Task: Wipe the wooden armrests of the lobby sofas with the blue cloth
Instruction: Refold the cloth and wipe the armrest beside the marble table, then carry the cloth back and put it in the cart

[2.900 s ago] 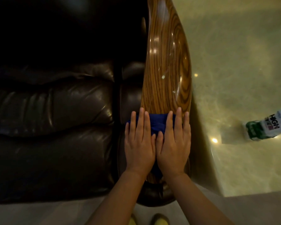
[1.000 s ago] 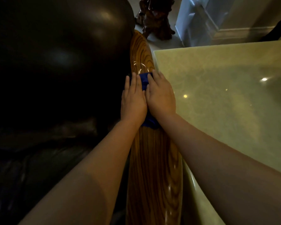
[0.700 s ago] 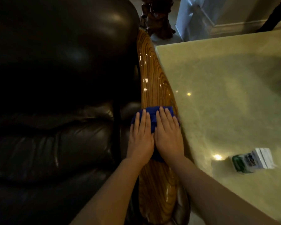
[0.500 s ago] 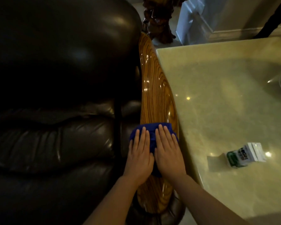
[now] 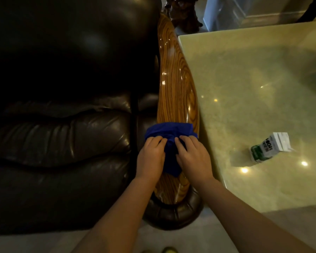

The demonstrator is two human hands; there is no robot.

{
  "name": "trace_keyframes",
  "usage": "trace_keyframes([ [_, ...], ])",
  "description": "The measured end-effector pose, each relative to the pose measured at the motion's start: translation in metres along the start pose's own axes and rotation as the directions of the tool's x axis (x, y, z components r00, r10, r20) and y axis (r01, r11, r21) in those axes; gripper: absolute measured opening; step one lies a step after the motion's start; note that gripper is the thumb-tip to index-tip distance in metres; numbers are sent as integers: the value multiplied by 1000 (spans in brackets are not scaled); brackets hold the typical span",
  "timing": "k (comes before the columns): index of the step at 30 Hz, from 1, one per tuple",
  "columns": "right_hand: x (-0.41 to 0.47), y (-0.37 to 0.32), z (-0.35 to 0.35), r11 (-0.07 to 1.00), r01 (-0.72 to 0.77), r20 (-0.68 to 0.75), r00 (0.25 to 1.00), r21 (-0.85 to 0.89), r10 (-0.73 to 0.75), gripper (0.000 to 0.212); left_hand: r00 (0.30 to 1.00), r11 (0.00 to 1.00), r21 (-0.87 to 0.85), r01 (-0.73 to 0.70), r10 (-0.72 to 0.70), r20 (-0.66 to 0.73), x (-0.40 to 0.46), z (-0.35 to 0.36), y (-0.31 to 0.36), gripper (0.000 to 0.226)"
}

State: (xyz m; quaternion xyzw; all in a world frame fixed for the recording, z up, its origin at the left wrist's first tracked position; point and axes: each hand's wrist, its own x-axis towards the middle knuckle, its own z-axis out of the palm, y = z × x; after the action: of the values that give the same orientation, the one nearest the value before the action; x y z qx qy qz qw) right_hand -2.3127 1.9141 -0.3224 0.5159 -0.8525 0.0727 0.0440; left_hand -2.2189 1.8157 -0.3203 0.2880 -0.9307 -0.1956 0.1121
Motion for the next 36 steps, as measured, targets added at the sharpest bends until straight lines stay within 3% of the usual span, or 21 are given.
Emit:
trace_keyframes([
  [5, -7, -6, -7, 999, 14, 27, 1000, 42, -15, 22, 997, 998, 43, -45, 42, 65, -4, -5, 3, 32],
  [12, -4, -1, -32, 989, -40, 176, 984, 146, 14, 13, 950, 996, 86, -30, 1, 312, 7, -26, 3, 29],
  [16, 15, 7, -63, 944, -142, 332, 943, 297, 38, 9, 930, 999, 41, 6, -20, 366, 16, -62, 11, 28],
  [19, 34, 3, -105, 910, -174, 365, 931, 376, 27, 8, 916, 998, 1, 56, -52, 399, 26, -104, 21, 26],
  [28, 108, -18, -265, 855, -68, 213, 976, 514, -50, 22, 960, 972, -159, 172, -129, 248, 67, -277, 54, 21],
  [33, 146, -49, -370, 818, 60, 85, 988, 572, -132, 18, 976, 962, -196, 188, -161, 145, 71, -395, 70, 18],
  [36, 167, -83, -428, 801, 157, 19, 978, 578, -206, 26, 987, 972, -171, 163, -161, 26, 60, -464, 70, 19],
])
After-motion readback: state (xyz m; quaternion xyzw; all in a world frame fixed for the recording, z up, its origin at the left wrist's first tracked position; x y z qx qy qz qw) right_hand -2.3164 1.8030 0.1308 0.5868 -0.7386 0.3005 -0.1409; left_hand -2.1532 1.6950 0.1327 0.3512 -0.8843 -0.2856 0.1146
